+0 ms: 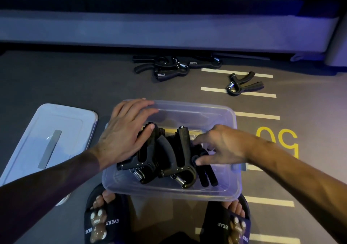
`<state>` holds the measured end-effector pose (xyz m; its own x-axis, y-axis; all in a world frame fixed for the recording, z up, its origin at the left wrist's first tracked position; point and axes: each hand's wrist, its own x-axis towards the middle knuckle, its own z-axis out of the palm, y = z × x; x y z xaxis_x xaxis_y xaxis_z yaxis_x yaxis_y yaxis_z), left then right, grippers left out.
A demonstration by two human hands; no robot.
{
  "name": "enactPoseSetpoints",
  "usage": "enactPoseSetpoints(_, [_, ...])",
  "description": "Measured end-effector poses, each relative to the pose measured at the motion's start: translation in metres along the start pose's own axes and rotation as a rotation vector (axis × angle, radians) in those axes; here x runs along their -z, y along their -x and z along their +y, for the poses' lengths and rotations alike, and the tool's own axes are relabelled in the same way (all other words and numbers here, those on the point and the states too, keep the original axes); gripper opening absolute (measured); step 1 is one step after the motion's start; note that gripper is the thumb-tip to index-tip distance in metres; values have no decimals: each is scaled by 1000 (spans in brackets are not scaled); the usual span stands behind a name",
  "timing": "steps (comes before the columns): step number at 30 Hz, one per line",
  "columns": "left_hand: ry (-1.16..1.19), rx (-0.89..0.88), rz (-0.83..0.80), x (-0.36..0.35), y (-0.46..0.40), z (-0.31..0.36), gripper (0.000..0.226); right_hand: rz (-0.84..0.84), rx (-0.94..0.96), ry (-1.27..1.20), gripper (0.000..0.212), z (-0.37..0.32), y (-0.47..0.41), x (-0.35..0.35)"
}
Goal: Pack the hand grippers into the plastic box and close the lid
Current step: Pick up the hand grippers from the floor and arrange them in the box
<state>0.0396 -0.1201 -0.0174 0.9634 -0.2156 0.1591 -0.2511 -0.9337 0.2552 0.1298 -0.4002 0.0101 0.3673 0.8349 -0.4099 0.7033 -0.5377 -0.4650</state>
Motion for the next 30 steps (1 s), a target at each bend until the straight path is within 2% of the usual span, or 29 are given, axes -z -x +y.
enactPoseSetpoints(2, [0, -7, -1, -1, 0, 0, 39, 119, -18, -88, 41, 4, -1, 21])
enactPoseSetpoints(4, [2, -11, -1, -1, -1, 0, 38, 312, -75, -233, 29, 14, -3, 47])
enactPoseSetpoints(7, [13, -15, 1, -2, -3, -1, 38, 620, -249, -438, 18, 50, -14, 71])
enactPoseSetpoints(9, [24, -16, 2, -3, -3, -2, 37, 735, -416, -454, 15, 88, -25, 71])
enactPoseSetpoints(11, [30, -16, 2, -3, -3, -3, 37, 730, -611, -418, 12, 129, -37, 61])
enactPoseSetpoints(14, [46, -13, 6, -4, -5, -3, 36, 525, -840, -310, 23, 184, -53, 38])
enactPoseSetpoints(17, [59, -3, 7, -4, -7, -4, 37, 453, -958, -415, 35, 208, -62, 23])
enactPoseSetpoints(20, [67, 1, -5, -4, -8, -5, 38, 466, -973, -349, 44, 216, -67, 11])
enactPoseSetpoints(24, [72, 9, -15, -4, -8, -4, 38, 470, -862, -187, 42, 209, -66, 2])
enactPoseSetpoints(28, [67, 8, -8, -3, -9, -3, 38, 444, -804, -218, 48, 206, -55, -5])
enactPoseSetpoints(30, [70, 10, 5, -2, -9, -1, 38, 426, -784, -218, 45, 206, -51, -6])
